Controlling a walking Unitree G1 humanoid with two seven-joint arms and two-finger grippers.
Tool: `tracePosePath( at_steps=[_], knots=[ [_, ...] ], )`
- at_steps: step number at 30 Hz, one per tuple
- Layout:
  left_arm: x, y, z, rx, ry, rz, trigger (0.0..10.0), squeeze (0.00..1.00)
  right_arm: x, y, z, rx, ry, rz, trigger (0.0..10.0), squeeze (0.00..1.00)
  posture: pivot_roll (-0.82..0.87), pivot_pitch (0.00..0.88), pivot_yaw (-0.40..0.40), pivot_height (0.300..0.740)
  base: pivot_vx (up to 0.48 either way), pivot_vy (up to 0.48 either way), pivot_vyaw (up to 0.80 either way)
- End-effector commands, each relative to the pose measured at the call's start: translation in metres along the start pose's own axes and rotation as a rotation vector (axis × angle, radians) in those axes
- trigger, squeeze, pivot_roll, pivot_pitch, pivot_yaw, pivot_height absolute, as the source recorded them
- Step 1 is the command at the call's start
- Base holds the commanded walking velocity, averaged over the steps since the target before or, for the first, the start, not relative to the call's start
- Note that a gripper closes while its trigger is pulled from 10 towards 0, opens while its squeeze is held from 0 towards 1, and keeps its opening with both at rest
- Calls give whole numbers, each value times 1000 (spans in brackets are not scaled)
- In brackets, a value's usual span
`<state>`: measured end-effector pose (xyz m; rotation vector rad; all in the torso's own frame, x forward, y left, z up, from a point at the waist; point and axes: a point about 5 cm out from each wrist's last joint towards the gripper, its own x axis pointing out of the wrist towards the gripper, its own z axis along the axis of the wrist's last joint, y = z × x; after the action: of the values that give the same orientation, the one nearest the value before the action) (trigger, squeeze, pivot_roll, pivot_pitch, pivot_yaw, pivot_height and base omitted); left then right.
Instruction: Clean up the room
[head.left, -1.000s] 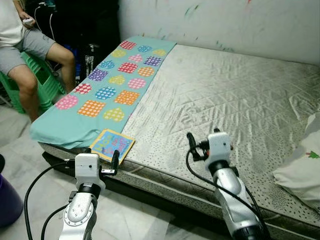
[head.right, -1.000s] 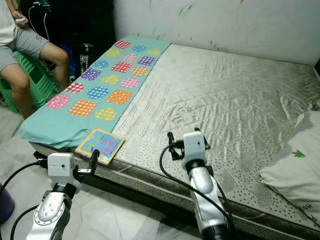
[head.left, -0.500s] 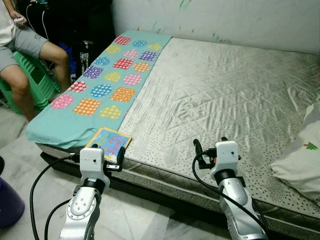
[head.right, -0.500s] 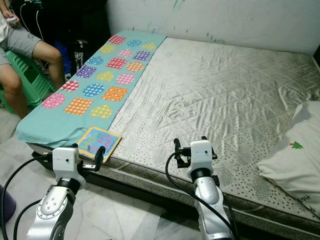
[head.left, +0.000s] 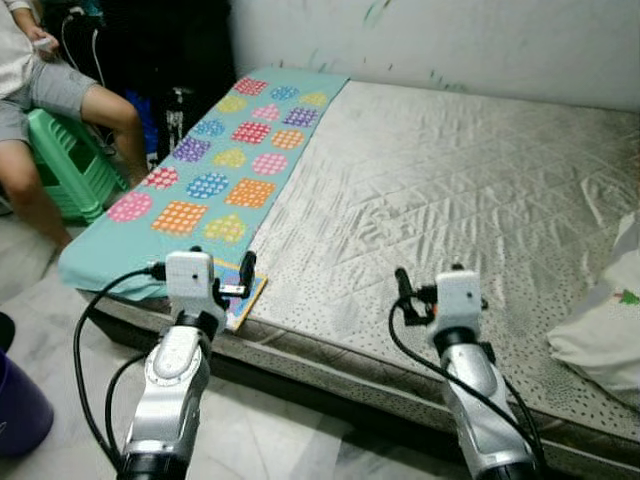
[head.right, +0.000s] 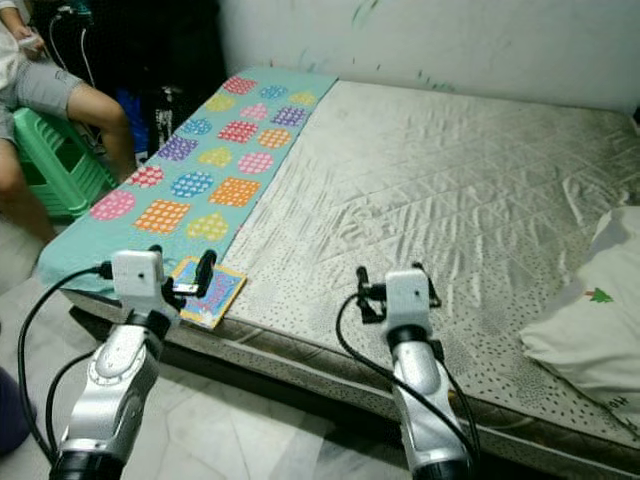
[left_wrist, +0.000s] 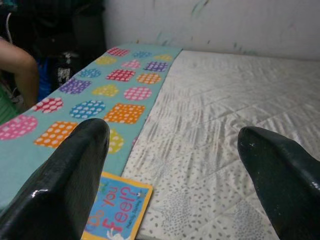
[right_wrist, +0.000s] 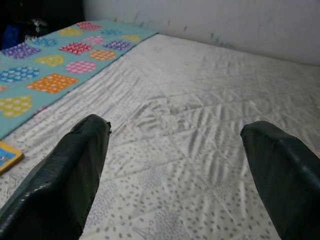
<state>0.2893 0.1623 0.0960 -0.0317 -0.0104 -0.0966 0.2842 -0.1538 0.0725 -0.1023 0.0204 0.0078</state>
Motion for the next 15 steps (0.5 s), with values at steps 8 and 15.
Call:
tracePosePath(
  at_steps=[8,15],
  knots=[
    [-14,23,-5,51,12,53,10000,0,2,22,6,27,-39,44,10000,0,8,41,55,731,0,0,0],
    [-15,32,-5,44,21,122,10000,0,8,13,0,-7,-10,53,10000,0,27,58,41,731,0,0,0]
  ],
)
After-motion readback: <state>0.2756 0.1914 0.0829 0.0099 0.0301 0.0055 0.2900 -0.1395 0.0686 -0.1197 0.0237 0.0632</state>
